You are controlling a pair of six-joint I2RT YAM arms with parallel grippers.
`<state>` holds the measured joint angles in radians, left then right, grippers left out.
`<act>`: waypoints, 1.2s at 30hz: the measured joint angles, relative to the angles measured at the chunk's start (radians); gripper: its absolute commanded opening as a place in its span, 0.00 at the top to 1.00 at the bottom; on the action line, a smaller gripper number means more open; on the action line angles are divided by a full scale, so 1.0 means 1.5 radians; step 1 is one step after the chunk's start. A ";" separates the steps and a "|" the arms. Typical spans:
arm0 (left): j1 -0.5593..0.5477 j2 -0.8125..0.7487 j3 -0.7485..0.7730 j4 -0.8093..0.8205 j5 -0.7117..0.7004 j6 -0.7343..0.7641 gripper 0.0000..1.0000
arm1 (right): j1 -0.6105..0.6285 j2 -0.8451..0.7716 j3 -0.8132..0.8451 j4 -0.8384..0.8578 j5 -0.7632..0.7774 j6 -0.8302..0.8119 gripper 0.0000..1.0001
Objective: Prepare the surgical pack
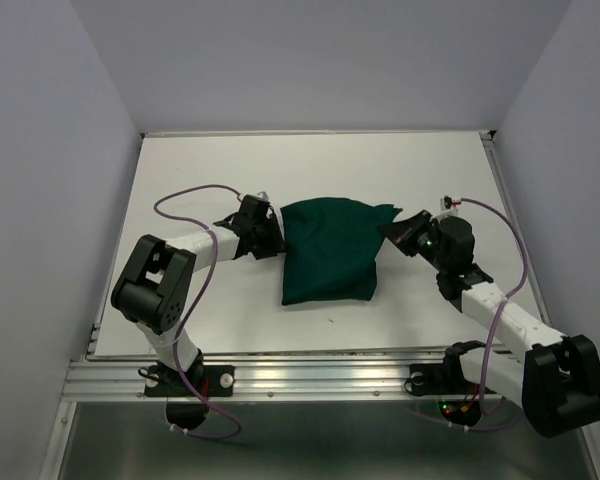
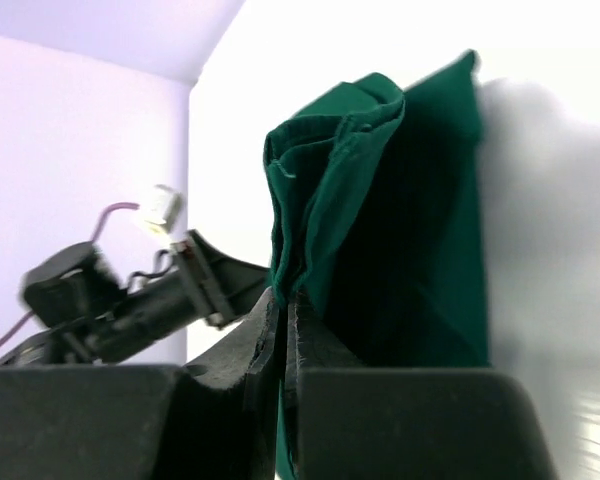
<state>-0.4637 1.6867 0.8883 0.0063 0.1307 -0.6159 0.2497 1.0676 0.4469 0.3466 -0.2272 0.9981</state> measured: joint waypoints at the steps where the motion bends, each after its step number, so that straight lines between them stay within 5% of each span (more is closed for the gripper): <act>1: 0.000 0.000 0.000 0.001 0.000 0.000 0.52 | 0.000 -0.005 0.008 -0.002 -0.006 0.000 0.99; 12: 0.000 0.006 0.007 0.000 -0.003 -0.003 0.53 | 0.001 -0.030 0.150 -0.047 -0.084 -0.012 0.99; 21: -0.001 0.010 0.030 -0.027 -0.033 -0.005 0.55 | 0.001 -0.045 0.158 -0.070 -0.103 -0.007 0.99; 36: -0.018 0.097 0.149 -0.044 -0.021 0.006 0.55 | 0.004 -0.153 0.143 -0.230 0.062 0.008 0.99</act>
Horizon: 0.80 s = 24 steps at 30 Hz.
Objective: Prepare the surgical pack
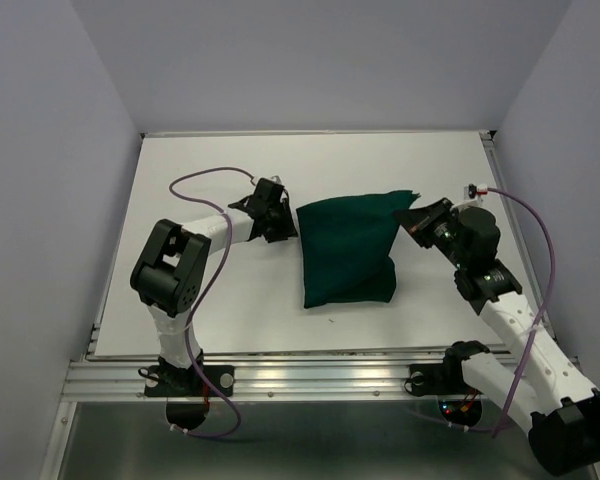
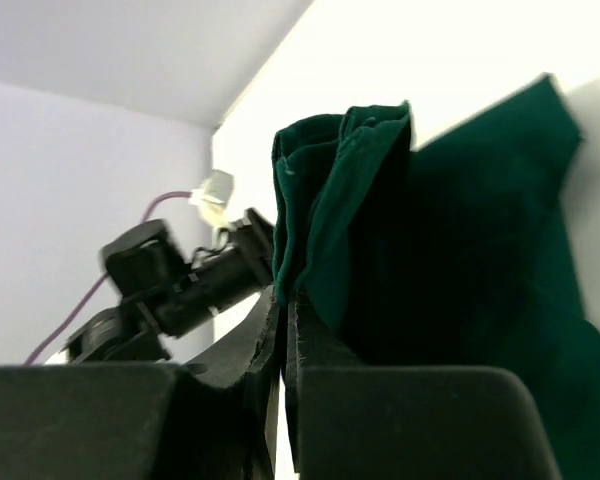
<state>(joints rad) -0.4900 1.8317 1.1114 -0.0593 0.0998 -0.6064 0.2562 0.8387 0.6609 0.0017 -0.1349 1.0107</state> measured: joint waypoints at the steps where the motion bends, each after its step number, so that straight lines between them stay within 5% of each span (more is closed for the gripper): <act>1: 0.000 0.000 0.003 -0.001 0.001 0.000 0.55 | 0.000 0.000 0.003 -0.025 0.014 0.000 0.99; 14: -0.017 0.008 0.034 -0.036 -0.016 0.007 0.56 | 0.000 -0.070 -0.091 -0.160 0.132 -0.006 0.99; 24: -0.045 -0.018 0.036 -0.083 -0.066 0.017 0.56 | 0.000 0.027 -0.193 -0.161 0.169 -0.007 0.99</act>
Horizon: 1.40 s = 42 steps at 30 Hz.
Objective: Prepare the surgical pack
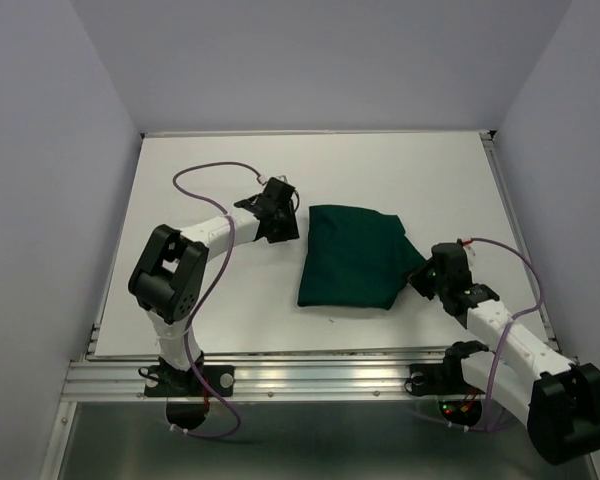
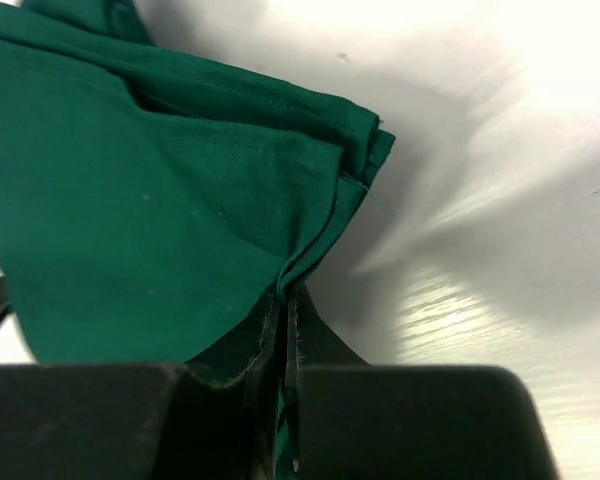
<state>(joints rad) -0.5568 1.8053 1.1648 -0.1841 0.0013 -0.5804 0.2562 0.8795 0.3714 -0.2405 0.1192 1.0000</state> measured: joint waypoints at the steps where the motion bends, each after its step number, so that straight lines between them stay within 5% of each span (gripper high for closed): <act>1: -0.004 -0.009 0.001 -0.012 -0.017 0.001 0.55 | 0.000 0.016 -0.005 0.007 0.002 0.001 0.99; 10: -0.066 -0.083 0.054 -0.086 -0.088 0.002 0.55 | 0.000 0.165 -0.007 0.092 -0.006 0.005 0.99; 19: -0.134 -0.096 0.102 -0.072 0.004 0.002 0.55 | 0.000 0.197 -0.011 0.152 -0.012 0.015 0.99; 27: -0.159 -0.047 0.112 -0.010 0.127 -0.006 0.56 | 0.000 0.250 -0.015 0.245 -0.024 0.034 0.99; 40: -0.171 0.086 0.134 0.030 0.171 -0.007 0.56 | 0.000 0.259 -0.003 0.234 -0.016 0.037 0.99; 42: -0.170 0.102 0.134 0.038 0.173 -0.007 0.56 | 0.000 0.261 0.009 0.213 -0.012 0.035 0.86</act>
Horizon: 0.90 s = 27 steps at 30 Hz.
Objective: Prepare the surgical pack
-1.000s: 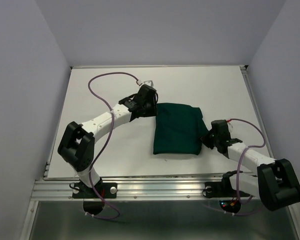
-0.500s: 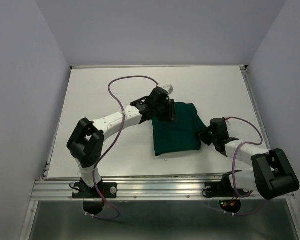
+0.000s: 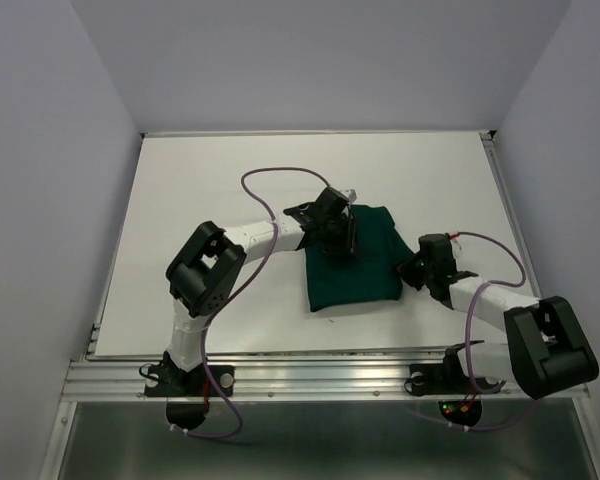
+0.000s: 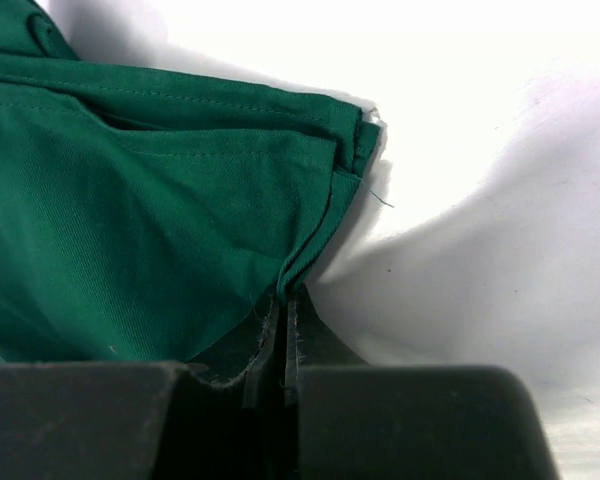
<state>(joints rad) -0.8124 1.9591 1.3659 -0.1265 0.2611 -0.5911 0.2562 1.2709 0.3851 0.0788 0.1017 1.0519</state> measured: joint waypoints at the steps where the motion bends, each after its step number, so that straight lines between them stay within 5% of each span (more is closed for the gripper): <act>1: 0.000 0.004 0.000 0.003 0.001 0.000 0.56 | 0.000 -0.004 0.003 -0.010 0.003 -0.001 0.79; 4: -0.001 0.004 0.000 0.009 0.006 0.000 0.56 | 0.000 -0.070 0.005 -0.085 0.034 -0.018 0.58; 9: -0.003 0.005 0.000 0.015 0.008 0.003 0.56 | 0.000 -0.185 0.038 -0.208 0.088 -0.053 0.58; 14: -0.003 0.005 0.000 0.017 0.008 0.004 0.56 | 0.000 -0.146 0.134 -0.234 0.102 -0.087 0.59; 15: -0.003 0.005 0.000 0.017 0.008 0.004 0.56 | 0.000 -0.132 0.147 -0.235 0.102 -0.091 0.62; 17: -0.003 0.005 0.000 0.017 0.008 0.004 0.56 | 0.000 -0.110 0.160 -0.231 0.100 -0.098 0.96; 27: -0.004 0.005 0.000 0.017 0.008 0.006 0.56 | 0.000 0.025 0.170 -0.149 0.012 -0.140 0.99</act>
<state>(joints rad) -0.8177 1.9659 1.3659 -0.1009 0.2729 -0.5827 0.2562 1.3090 0.6399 -0.1452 0.1192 0.8421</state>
